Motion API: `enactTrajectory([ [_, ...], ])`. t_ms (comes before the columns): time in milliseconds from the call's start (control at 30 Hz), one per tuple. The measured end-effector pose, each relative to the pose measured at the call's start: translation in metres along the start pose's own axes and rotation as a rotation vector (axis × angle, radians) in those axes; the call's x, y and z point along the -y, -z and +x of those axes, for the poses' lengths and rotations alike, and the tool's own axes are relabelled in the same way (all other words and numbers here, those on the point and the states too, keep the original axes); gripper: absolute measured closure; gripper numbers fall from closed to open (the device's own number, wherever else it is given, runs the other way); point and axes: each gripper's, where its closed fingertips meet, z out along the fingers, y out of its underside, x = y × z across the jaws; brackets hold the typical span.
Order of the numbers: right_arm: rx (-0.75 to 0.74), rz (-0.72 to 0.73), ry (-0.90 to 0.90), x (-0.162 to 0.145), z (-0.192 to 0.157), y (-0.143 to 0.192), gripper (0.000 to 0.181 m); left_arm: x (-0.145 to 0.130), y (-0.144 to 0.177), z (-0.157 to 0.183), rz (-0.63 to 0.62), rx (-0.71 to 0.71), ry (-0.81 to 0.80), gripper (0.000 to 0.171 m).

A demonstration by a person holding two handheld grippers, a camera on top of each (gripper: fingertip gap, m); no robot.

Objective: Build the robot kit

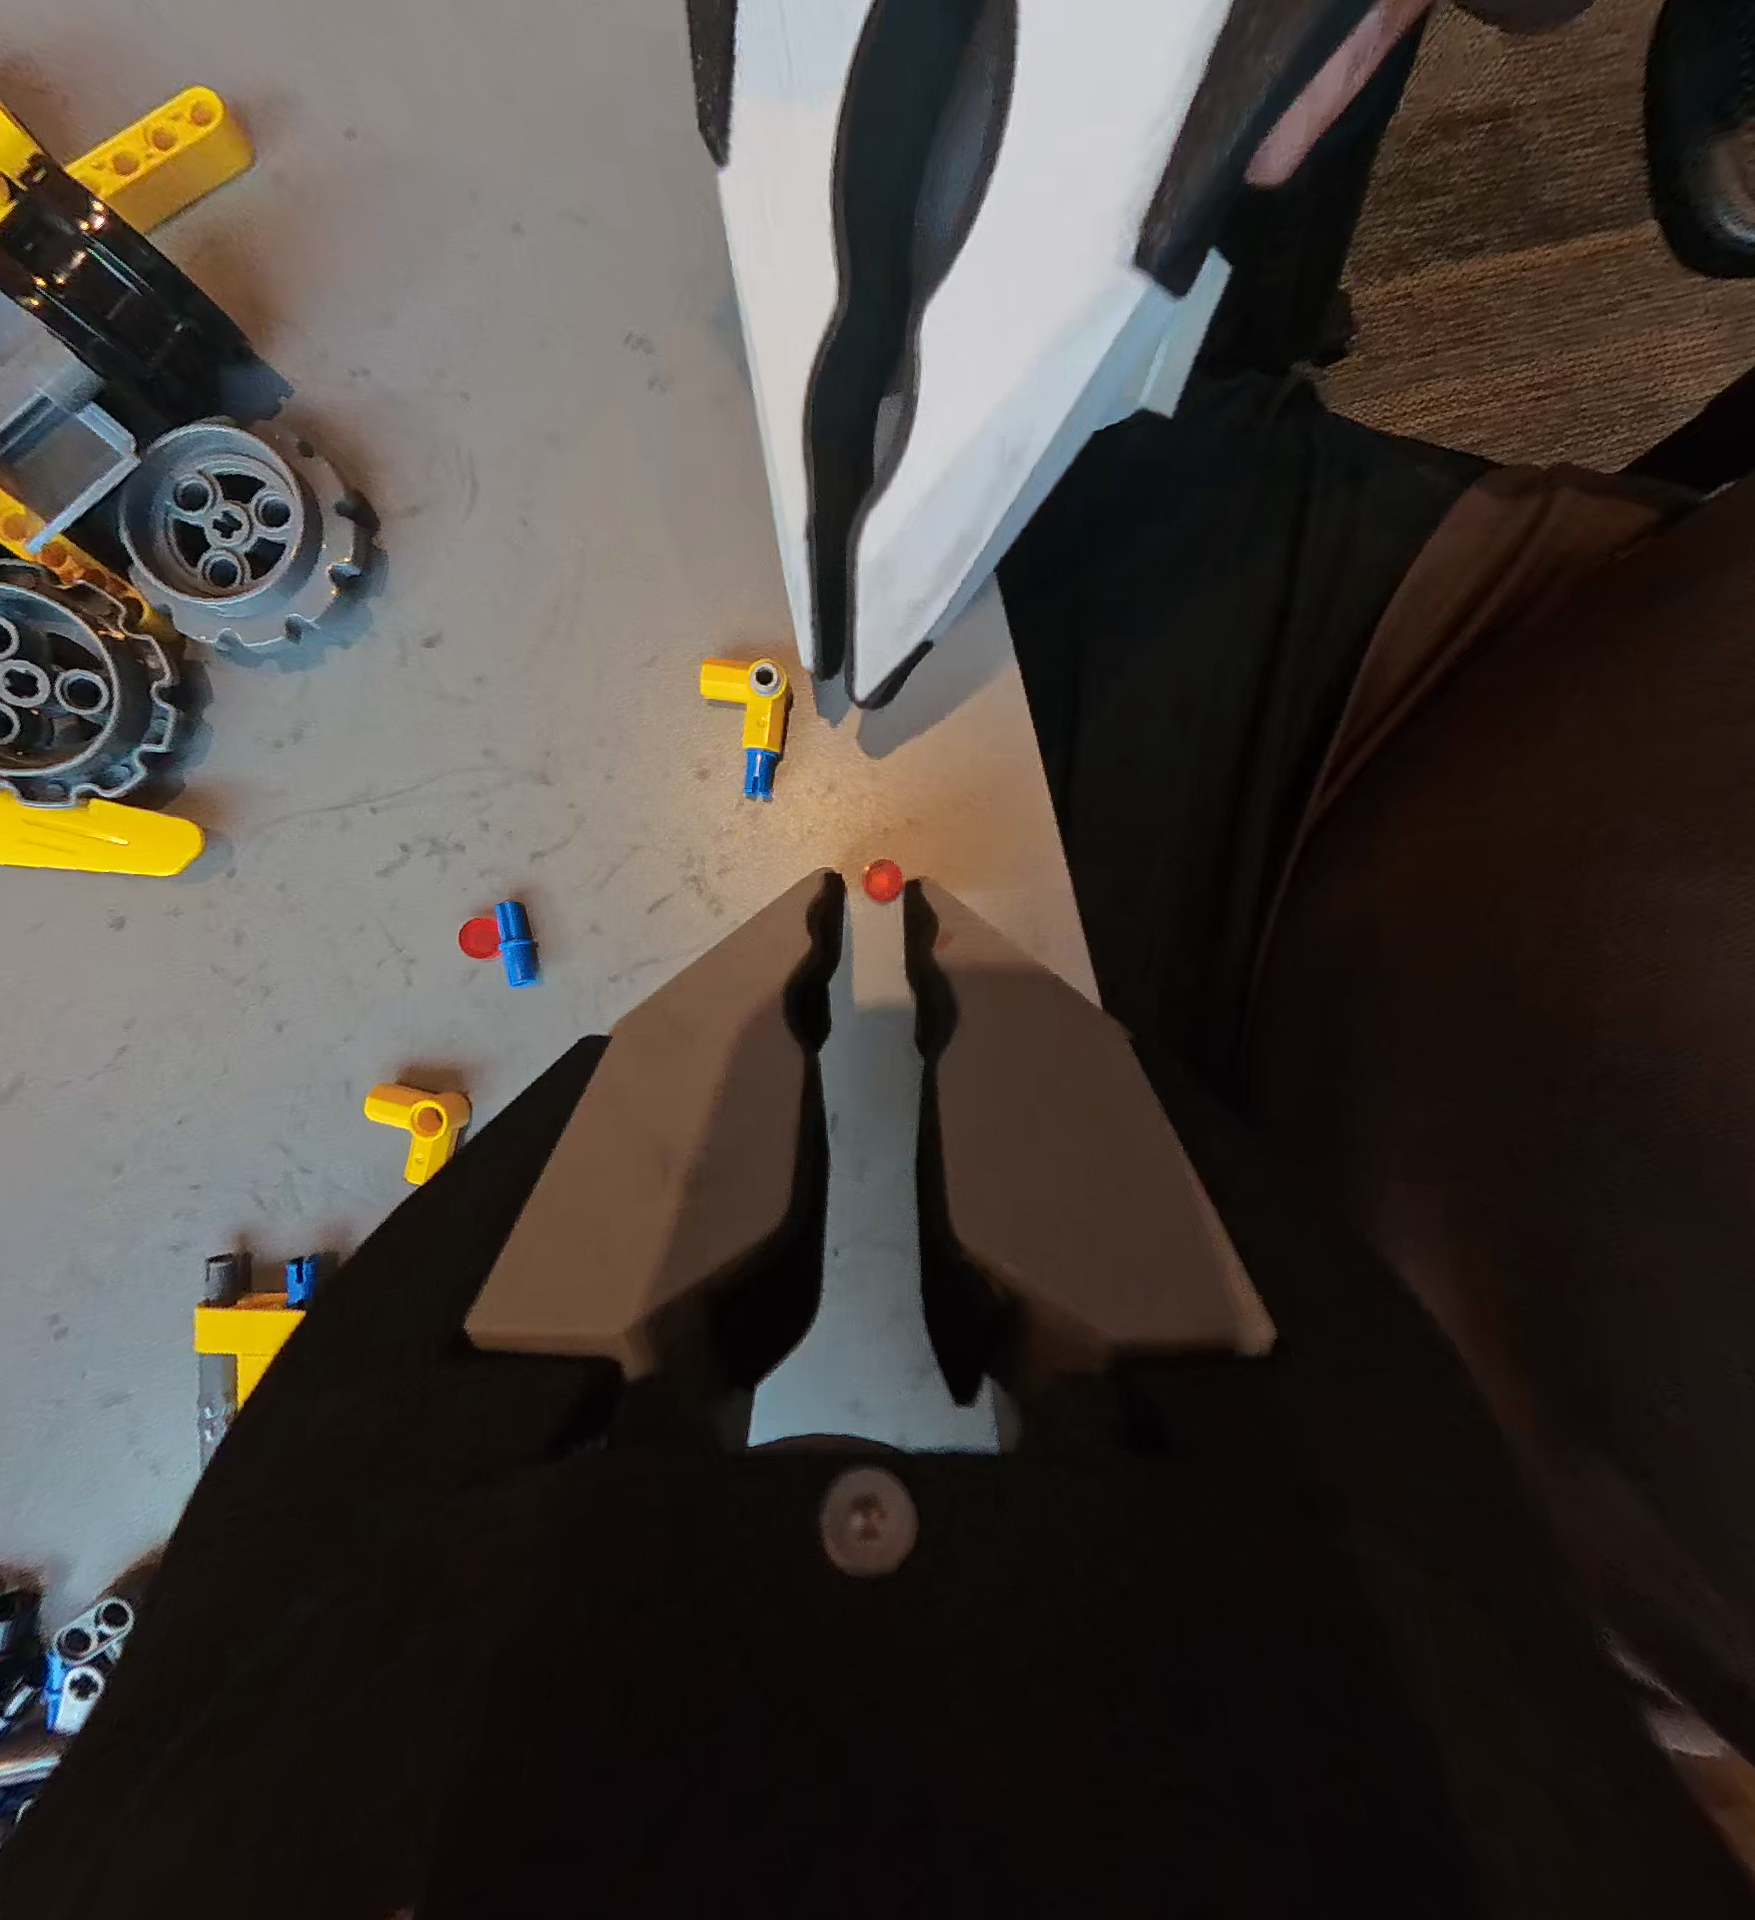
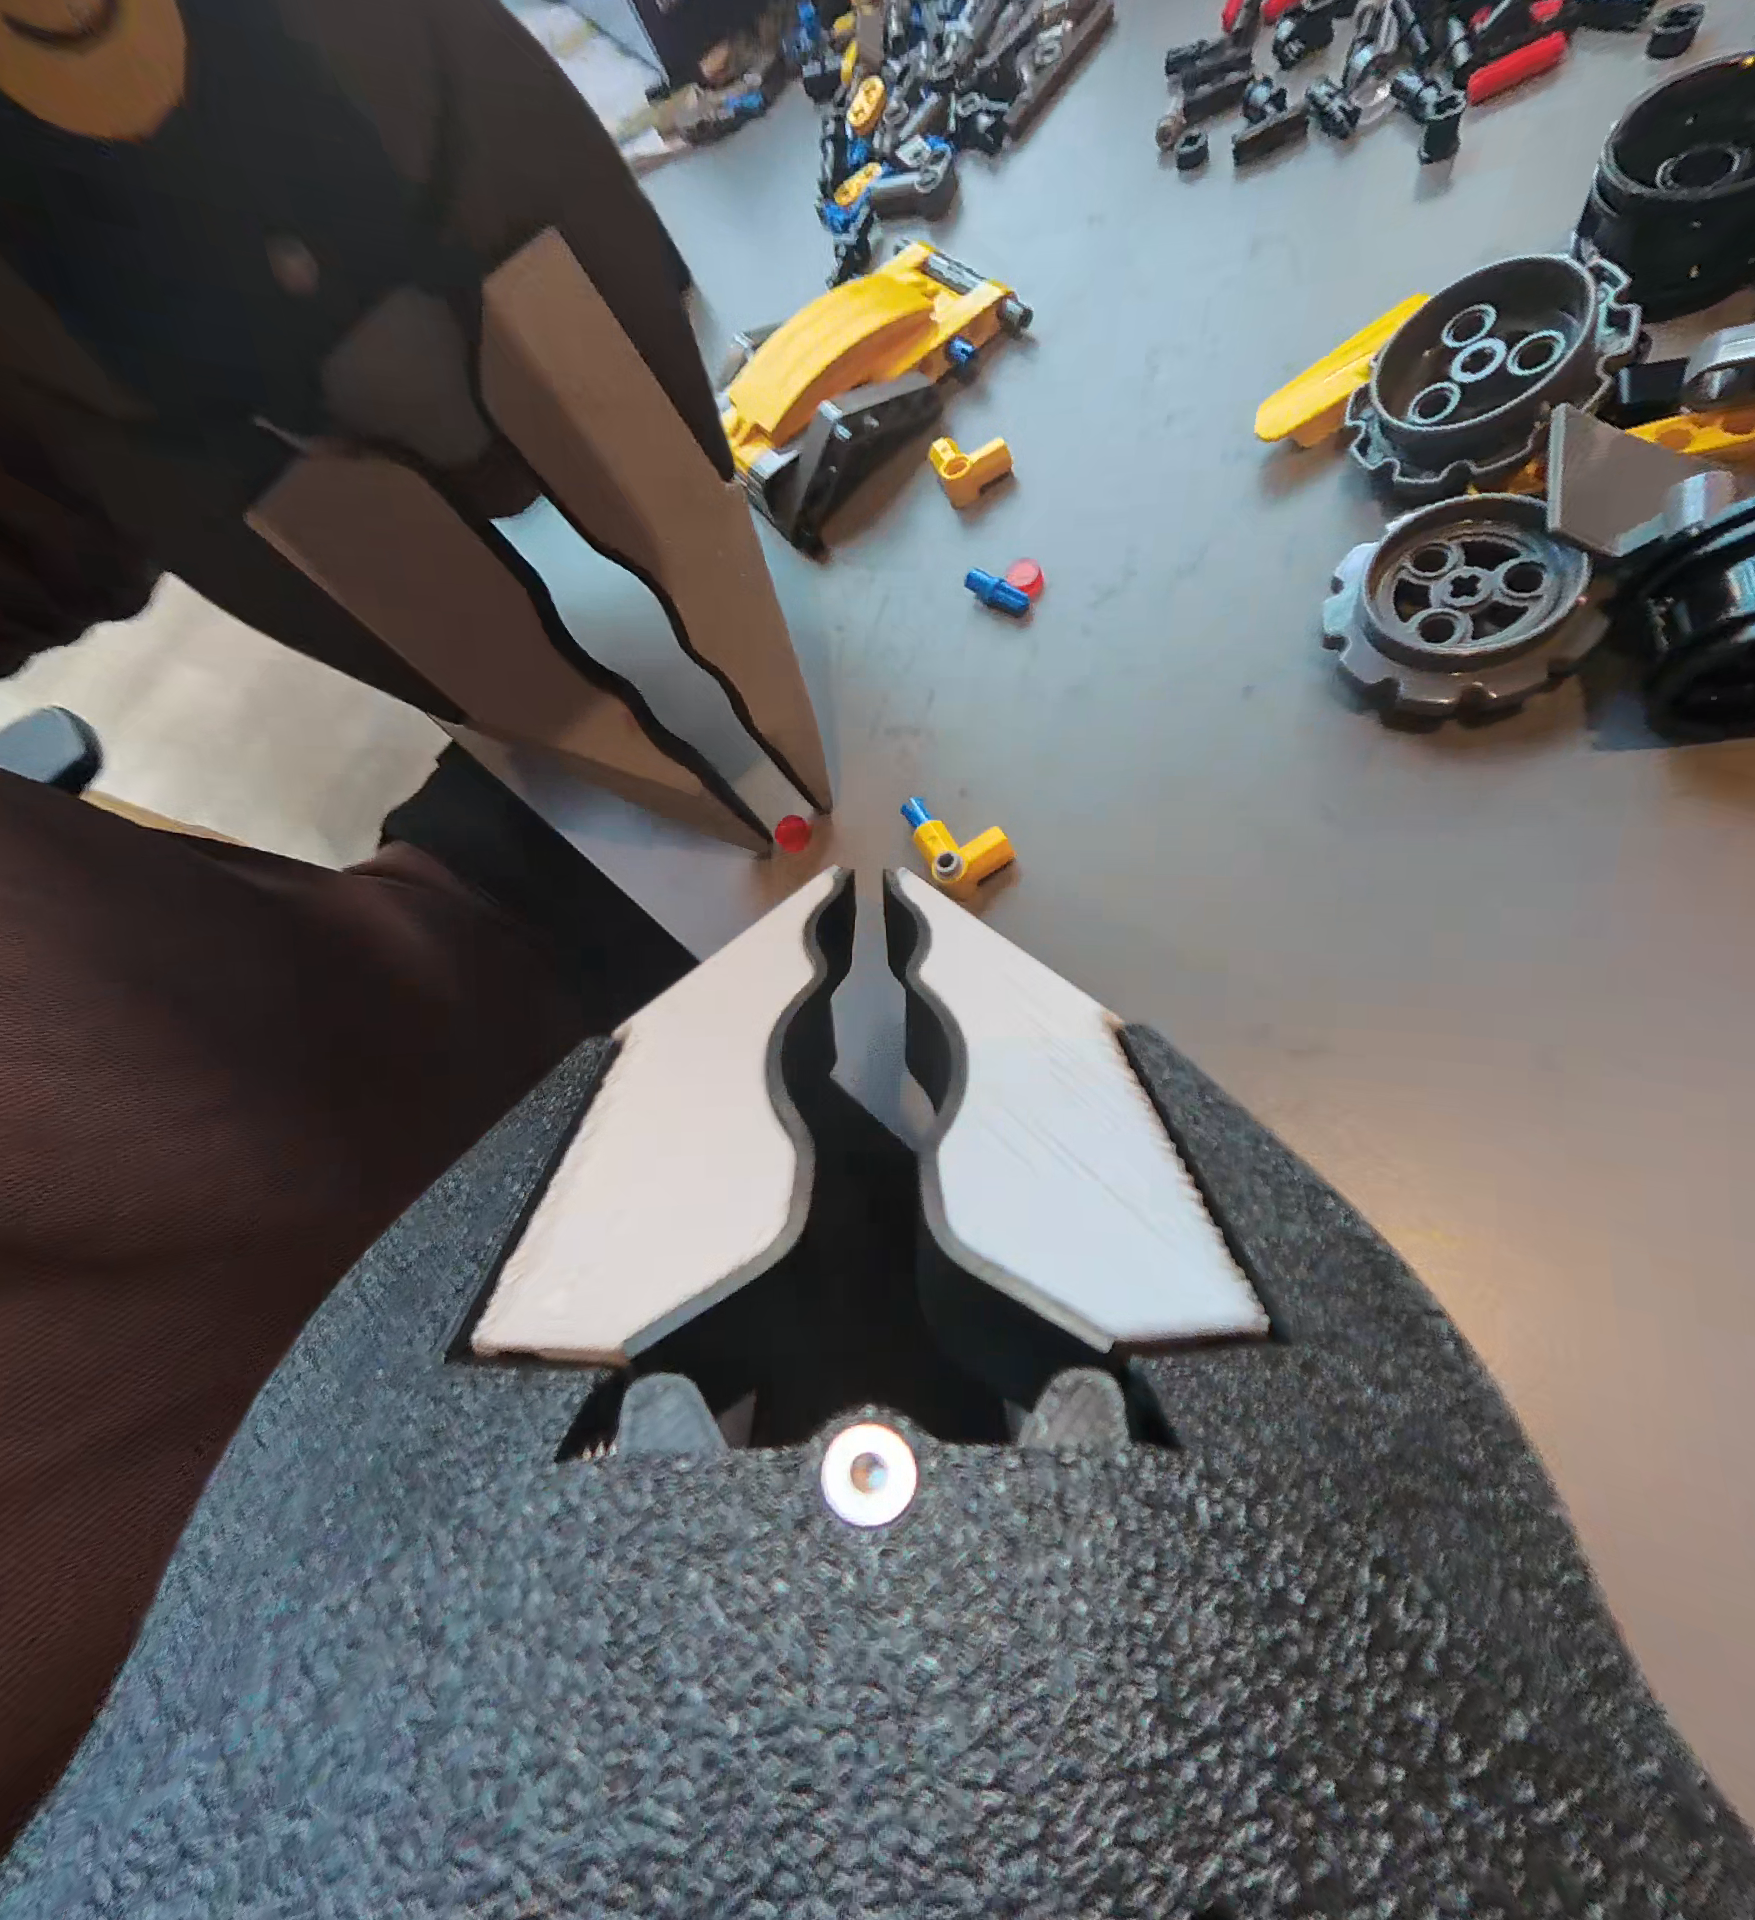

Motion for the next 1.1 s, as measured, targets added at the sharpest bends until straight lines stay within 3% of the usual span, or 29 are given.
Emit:
enactTrajectory([
  [200,-0.018,0.001,0.017,0.003,-0.002,-0.005,0.174,-0.001,0.0,0.001,-0.007,0.011,-0.018,0.16],
  [667,-0.065,-0.099,0.376,-0.003,-0.018,-0.026,0.167,-0.021,0.014,0.009,0.063,0.067,0.084,0.157],
  [1100,-0.059,-0.119,0.392,-0.004,-0.02,-0.032,0.174,-0.024,0.016,0.006,0.083,0.07,0.083,0.158],
])
